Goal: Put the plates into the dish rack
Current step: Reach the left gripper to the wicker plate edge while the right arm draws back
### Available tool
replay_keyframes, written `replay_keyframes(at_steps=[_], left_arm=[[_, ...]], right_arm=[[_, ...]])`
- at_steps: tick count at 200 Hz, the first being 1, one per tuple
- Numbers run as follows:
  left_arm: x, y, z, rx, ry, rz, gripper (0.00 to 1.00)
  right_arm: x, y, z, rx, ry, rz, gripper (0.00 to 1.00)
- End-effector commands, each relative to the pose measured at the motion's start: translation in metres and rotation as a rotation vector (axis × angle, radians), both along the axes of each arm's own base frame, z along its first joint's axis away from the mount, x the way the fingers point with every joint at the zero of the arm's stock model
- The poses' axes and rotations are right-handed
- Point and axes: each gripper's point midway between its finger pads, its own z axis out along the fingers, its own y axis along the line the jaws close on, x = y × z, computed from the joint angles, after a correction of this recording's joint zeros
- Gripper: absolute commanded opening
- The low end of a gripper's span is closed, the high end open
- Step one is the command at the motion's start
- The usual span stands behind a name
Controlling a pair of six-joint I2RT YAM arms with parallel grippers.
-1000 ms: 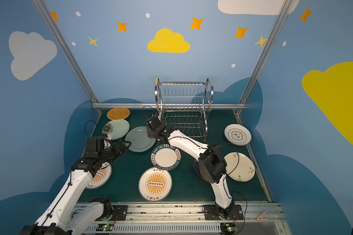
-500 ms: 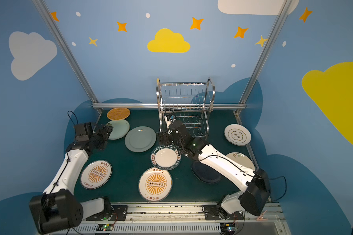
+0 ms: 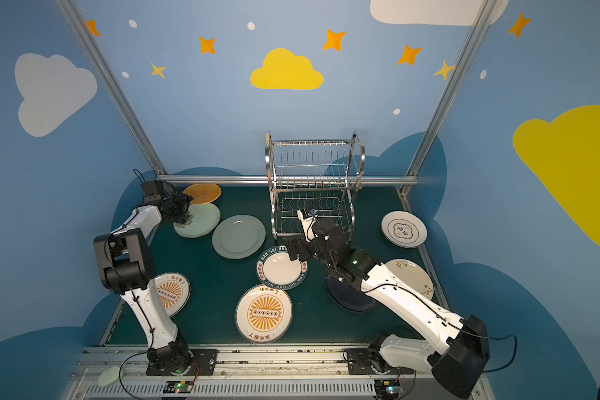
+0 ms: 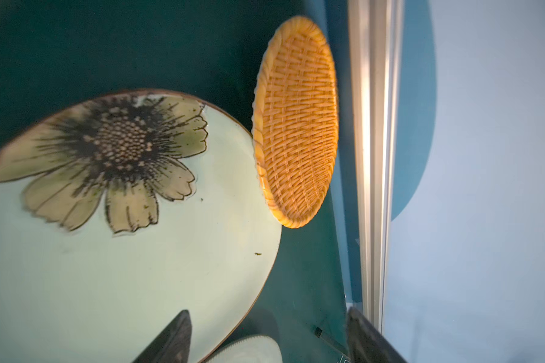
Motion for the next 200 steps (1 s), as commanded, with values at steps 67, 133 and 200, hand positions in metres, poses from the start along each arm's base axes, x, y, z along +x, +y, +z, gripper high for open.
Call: replay_keyframes(at_steps=[67, 133, 200], left_arm=[[0.06, 0.01, -0.029, -0.111, -0.039, -0.051, 0.62], [0.073, 0.016, -0.041, -0.153, -0.071, -0.022, 0.51], [0.085, 0.024, -0.04, -0.174, -0.12, -0.001, 0.36]], right_arm=[[-0.009, -0.026, -0.01, 0.001, 0.045, -0.014, 0.94], [-0.006, -0.03, -0.014, 0.001, 0.064, -0.038, 0.94], [-0.004, -0.036, -0.015, -0.002, 0.068, -0.063, 0.94]])
